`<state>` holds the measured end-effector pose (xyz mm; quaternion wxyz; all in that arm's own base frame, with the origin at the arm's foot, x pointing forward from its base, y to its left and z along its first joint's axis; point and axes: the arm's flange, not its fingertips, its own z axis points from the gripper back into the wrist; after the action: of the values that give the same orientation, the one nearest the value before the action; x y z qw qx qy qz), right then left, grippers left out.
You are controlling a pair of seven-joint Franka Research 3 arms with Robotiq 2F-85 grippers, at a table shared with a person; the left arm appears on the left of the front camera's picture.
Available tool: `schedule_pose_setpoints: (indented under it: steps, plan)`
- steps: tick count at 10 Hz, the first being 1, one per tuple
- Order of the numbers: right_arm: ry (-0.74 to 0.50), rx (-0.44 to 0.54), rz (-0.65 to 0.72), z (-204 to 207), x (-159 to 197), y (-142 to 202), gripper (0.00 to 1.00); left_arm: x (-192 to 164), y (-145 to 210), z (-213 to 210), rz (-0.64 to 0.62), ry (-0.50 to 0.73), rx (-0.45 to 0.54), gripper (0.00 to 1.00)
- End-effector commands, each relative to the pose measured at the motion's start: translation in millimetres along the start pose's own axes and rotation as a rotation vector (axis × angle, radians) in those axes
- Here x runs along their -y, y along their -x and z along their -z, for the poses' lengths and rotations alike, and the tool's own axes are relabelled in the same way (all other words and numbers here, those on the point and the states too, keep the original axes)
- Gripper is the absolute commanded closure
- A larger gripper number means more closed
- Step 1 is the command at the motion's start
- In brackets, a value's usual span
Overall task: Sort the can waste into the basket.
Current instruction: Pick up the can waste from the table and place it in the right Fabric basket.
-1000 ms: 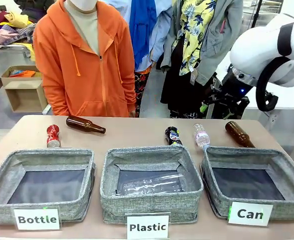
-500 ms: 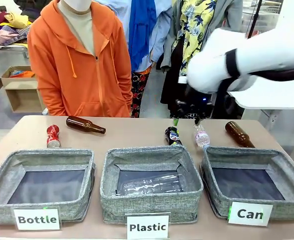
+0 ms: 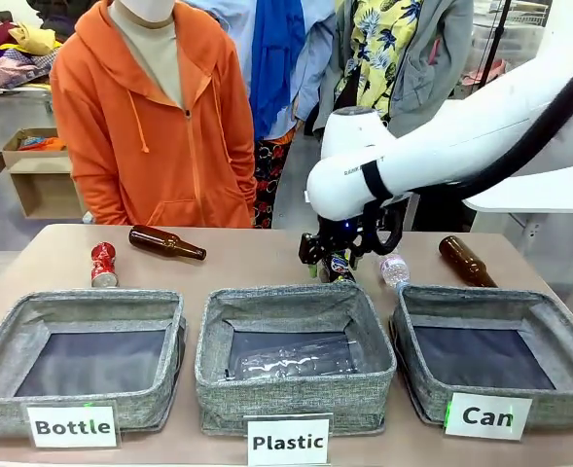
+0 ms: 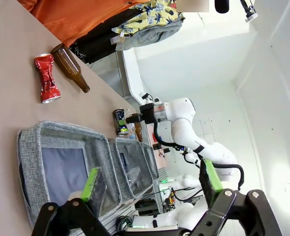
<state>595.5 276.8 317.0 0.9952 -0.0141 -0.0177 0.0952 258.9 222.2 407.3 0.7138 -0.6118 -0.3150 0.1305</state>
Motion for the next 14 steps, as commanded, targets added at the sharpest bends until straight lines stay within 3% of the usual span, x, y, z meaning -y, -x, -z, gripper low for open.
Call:
schedule_pose_setpoints:
  steps: [1, 5, 6, 7, 8, 9, 10, 14]
  plan:
    - [0.083, -0.033, 0.05, 4, -3, -13, 0.0, 1, 0, 0, 0.023, 0.015, 0.002, 0.0]
    - [0.078, -0.051, 0.058, 11, -3, -11, 0.0, 1, 0, 0, 0.023, 0.015, 0.002, 0.0]
    - [0.077, -0.059, 0.067, 12, -2, -12, 0.6, 1, 0, 0, 0.023, 0.015, 0.002, 0.0]
    - [0.07, -0.067, 0.07, 12, -1, -12, 0.6, 1, 0, 0, 0.023, 0.015, 0.002, 0.0]
    - [0.068, -0.07, 0.071, 13, -2, -11, 1.0, 1, 0, 0, 0.023, 0.015, 0.002, 0.0]
    - [0.067, -0.073, 0.072, 13, -2, -11, 0.65, 1, 0, 0, 0.023, 0.015, 0.002, 0.0]
    - [0.062, -0.08, 0.073, 13, -2, -12, 1.0, 1, 0, 0, 0.023, 0.015, 0.002, 0.0]
    - [0.031, -0.023, 0.018, -33, 16, -3, 1.0, 1, 0, 0, 0.023, 0.015, 0.002, 0.0]
